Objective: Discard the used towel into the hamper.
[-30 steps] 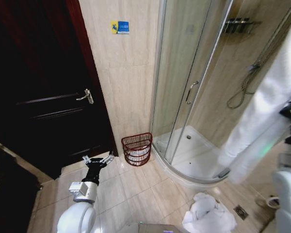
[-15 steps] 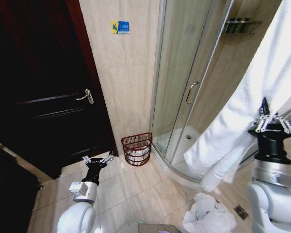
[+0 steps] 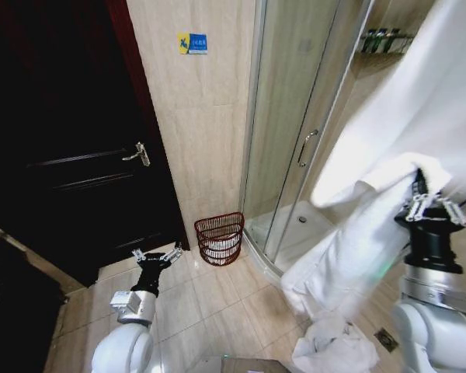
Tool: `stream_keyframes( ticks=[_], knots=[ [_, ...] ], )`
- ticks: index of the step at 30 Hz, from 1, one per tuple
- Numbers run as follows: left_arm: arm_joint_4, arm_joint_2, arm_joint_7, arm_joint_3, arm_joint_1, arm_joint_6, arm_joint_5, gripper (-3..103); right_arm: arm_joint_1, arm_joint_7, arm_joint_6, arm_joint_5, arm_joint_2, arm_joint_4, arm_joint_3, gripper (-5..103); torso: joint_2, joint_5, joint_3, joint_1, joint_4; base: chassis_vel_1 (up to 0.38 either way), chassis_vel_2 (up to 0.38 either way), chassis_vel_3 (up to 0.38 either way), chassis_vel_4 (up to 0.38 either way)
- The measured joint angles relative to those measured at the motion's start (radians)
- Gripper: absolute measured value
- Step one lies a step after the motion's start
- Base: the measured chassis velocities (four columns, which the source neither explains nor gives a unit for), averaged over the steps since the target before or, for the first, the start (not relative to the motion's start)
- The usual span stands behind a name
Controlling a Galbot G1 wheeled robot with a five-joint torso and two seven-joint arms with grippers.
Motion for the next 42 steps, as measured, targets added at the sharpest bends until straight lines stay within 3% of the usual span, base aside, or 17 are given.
stream_keyframes(
  ticks=[13, 21, 28, 33, 42],
  knots=[
    [0.0, 0.0, 0.0, 0.0, 0.0, 0.0, 0.0, 100, 0.033, 0.039, -0.019, 0.003, -0.093, 0.043, 0.067, 4, 0.0, 0.0, 0.0, 0.0, -0.0002, 0.0, 0.0, 0.0, 0.0],
    [0.0, 0.0, 0.0, 0.0, 0.0, 0.0, 0.0, 100, 0.065, 0.065, -0.056, 0.141, -0.168, 0.043, 0.07, 4, 0.0, 0.0001, 0.0, 0.0, -0.0002, 0.0, 0.0, 0.0, 0.0],
    [0.0, 0.0, 0.0, 0.0, 0.0, 0.0, 0.0, 100, 0.135, 0.113, -0.154, 0.304, -0.268, 0.044, 0.089, 4, 0.0, 0.0002, 0.0, 0.0, 0.0, 0.0, 0.0, 0.0, 0.0],
    [0.0, 0.0, 0.0, 0.0, 0.0, 0.0, 0.0, 100, 0.16, 0.107, -0.142, 0.327, -0.314, 0.035, 0.104, 4, 0.0, -0.0001, 0.0, 0.0, -0.0001, 0.0, 0.0, 0.0, 0.0],
    [0.0, 0.0, 0.0, 0.0, 0.0, 0.0, 0.0, 100, 0.151, 0.07, -0.109, 0.324, -0.288, 0.025, 0.107, 4, 0.0, 0.0001, 0.0, 0.0, -0.0002, 0.0, 0.0, 0.0, 0.0]
  ],
)
